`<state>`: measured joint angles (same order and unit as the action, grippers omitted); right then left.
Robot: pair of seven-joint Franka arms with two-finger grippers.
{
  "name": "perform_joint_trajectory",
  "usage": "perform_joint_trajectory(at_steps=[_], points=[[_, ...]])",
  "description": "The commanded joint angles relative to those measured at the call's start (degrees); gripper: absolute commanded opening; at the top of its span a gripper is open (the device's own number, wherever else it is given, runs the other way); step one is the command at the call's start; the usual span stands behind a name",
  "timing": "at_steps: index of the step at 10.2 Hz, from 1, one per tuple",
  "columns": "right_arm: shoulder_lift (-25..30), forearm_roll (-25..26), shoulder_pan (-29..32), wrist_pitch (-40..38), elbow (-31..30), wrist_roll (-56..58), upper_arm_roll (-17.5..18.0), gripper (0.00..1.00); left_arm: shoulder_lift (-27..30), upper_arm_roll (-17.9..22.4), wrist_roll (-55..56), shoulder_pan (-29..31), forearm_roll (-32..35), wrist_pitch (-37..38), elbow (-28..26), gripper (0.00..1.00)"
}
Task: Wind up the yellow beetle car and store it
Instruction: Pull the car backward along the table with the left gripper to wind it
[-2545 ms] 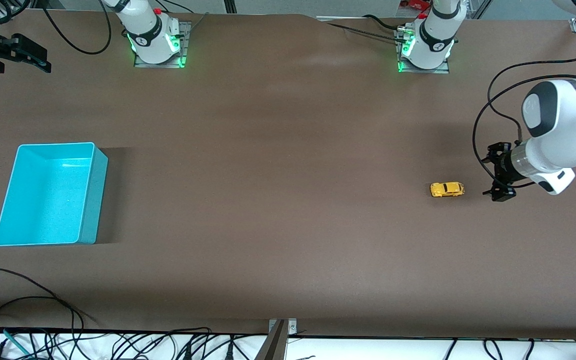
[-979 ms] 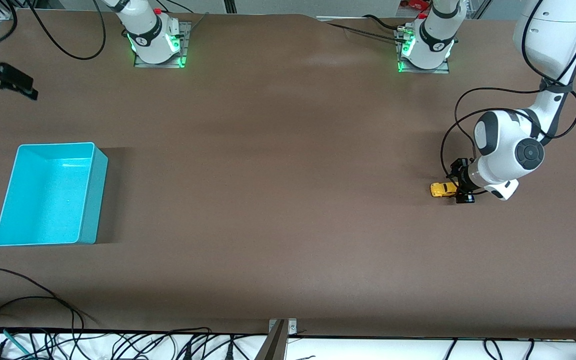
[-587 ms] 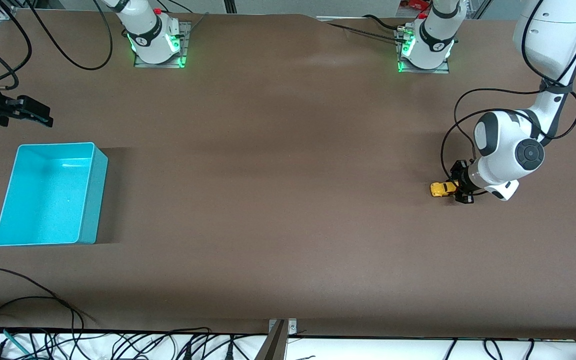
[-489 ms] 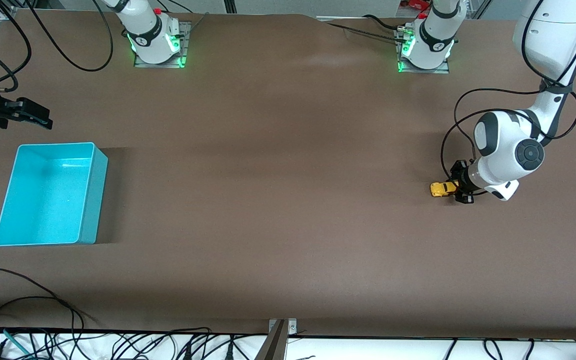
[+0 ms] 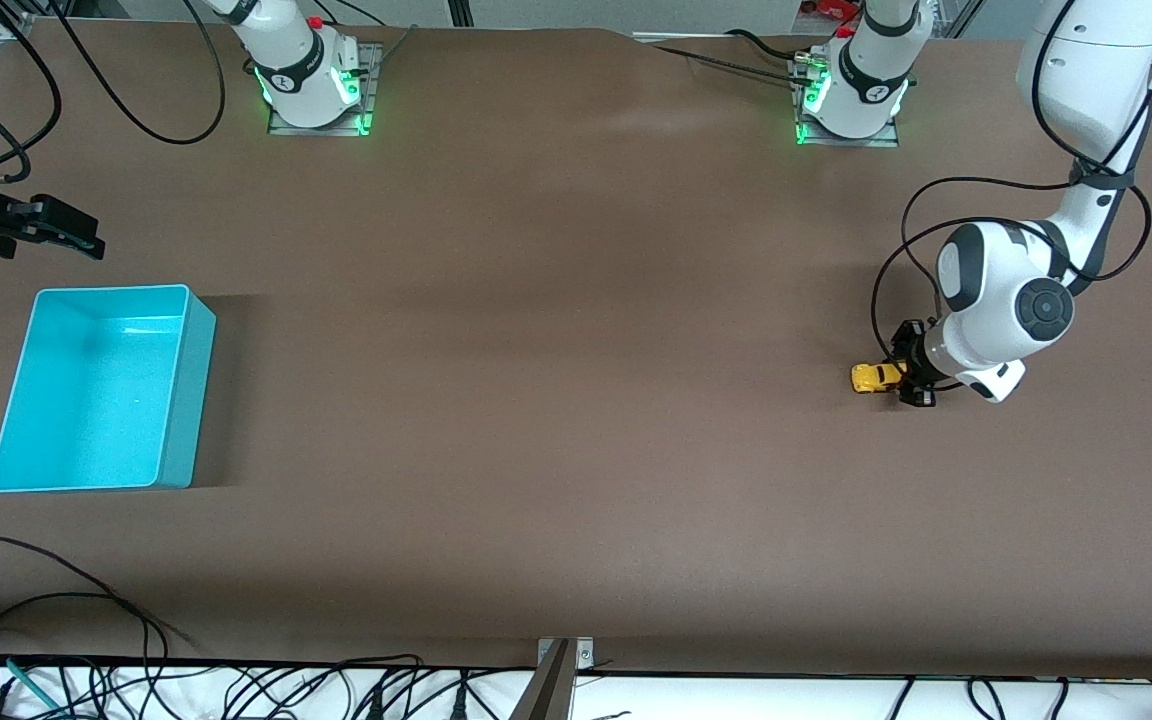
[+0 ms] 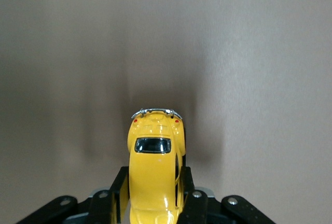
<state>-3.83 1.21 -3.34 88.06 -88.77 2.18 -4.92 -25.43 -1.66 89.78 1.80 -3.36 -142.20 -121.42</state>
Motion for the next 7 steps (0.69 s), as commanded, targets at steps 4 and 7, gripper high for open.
perform_joint_trajectory(at_steps=[4, 7], points=[[-0.39, -1.30, -0.08, -1.31, 1.32, 0.19, -0.01, 1.00, -1.81, 0.34, -0.83, -0.57, -0.07, 0.44, 0.57, 0.00], [-0.39, -1.30, -0.08, -1.40, 1.32, 0.19, 0.08, 1.00, -2.86, 0.08, -1.10, 0.91, 1.86, 0.09, 0.83, 0.00]])
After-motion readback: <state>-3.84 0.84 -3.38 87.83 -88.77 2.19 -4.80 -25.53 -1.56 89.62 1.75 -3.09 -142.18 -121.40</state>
